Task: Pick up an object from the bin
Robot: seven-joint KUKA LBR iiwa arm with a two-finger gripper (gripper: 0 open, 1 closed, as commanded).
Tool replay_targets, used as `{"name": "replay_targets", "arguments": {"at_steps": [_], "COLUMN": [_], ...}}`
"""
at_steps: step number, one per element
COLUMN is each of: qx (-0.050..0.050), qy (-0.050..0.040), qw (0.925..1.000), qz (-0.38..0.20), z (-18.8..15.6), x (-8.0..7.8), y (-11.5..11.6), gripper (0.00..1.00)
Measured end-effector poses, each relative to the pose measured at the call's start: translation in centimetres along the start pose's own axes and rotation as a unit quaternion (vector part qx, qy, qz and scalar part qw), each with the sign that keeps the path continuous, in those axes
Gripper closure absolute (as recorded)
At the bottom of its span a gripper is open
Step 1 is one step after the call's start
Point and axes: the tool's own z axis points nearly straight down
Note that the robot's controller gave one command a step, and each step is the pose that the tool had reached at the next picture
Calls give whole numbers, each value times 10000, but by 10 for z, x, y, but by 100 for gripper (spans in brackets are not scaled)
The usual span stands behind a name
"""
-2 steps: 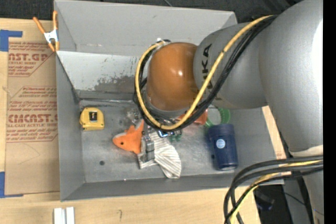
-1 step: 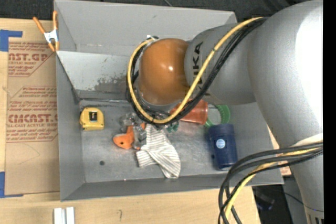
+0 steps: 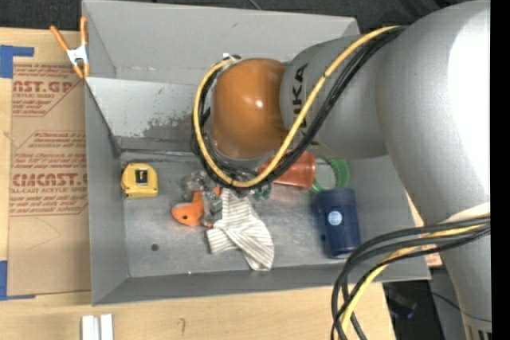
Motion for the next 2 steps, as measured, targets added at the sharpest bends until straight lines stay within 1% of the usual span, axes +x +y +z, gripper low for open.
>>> {"name": "replay_targets", "arguments": {"at_steps": [1, 2], "qx": [2, 2], "qy": [5, 5], "qw": [10000, 10000], "qz": [-17, -17], "z": [-104, -104], "x": [9, 9], "y": [32, 32], "gripper": [100, 100]}}
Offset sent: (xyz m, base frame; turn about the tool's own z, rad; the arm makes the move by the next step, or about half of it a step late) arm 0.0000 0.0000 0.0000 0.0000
